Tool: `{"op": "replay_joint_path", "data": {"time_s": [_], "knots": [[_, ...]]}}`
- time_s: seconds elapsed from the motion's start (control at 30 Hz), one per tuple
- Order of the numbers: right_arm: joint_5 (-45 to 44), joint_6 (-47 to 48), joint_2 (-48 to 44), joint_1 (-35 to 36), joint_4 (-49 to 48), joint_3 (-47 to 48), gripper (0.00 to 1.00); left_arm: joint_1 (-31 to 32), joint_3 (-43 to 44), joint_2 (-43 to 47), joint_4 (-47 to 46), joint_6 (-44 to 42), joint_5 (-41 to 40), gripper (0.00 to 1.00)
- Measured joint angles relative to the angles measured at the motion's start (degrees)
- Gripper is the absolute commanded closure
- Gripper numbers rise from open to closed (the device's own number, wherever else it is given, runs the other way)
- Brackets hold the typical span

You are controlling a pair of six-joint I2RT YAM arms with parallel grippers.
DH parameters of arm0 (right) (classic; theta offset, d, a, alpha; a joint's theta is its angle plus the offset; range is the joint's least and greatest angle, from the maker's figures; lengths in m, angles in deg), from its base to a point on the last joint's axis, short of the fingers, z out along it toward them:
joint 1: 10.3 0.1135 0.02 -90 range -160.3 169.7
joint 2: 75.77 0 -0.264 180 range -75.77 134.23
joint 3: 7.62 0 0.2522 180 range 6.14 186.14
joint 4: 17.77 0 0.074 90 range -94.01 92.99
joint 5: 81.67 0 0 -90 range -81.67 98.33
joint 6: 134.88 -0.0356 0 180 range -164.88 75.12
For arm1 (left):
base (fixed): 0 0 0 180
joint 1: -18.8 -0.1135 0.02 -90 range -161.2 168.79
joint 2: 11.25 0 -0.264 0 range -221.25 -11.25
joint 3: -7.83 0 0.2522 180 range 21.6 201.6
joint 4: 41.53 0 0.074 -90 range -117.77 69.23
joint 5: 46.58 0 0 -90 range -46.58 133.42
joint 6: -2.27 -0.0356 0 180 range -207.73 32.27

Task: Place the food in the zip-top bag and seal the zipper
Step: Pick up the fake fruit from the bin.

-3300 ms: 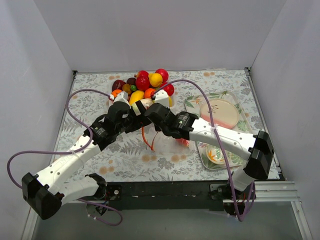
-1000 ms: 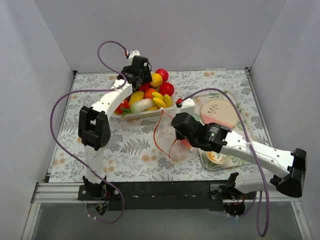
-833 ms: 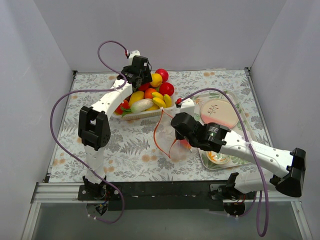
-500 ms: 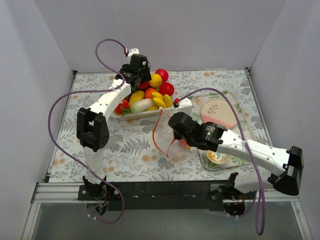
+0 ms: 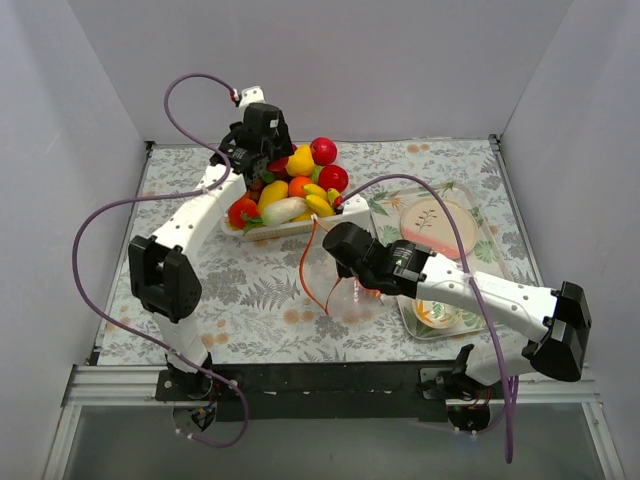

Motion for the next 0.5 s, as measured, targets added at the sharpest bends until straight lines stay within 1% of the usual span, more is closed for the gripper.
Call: {"op": "replay_joint_path", "data": {"time_s": [0.23, 0.5], "knots": [[0.46, 0.74, 2.89, 0.00, -1.07, 2.51, 0.99, 0.00, -6.16, 8.13, -0.26, 0.48, 1.05, 0.48], [0.90, 1.18, 6.49, -0.46, -3.74, 4.59, 0.99, -0.04, -22.18, 23.19, 0.63, 4.76, 8.92, 0.48]]}}
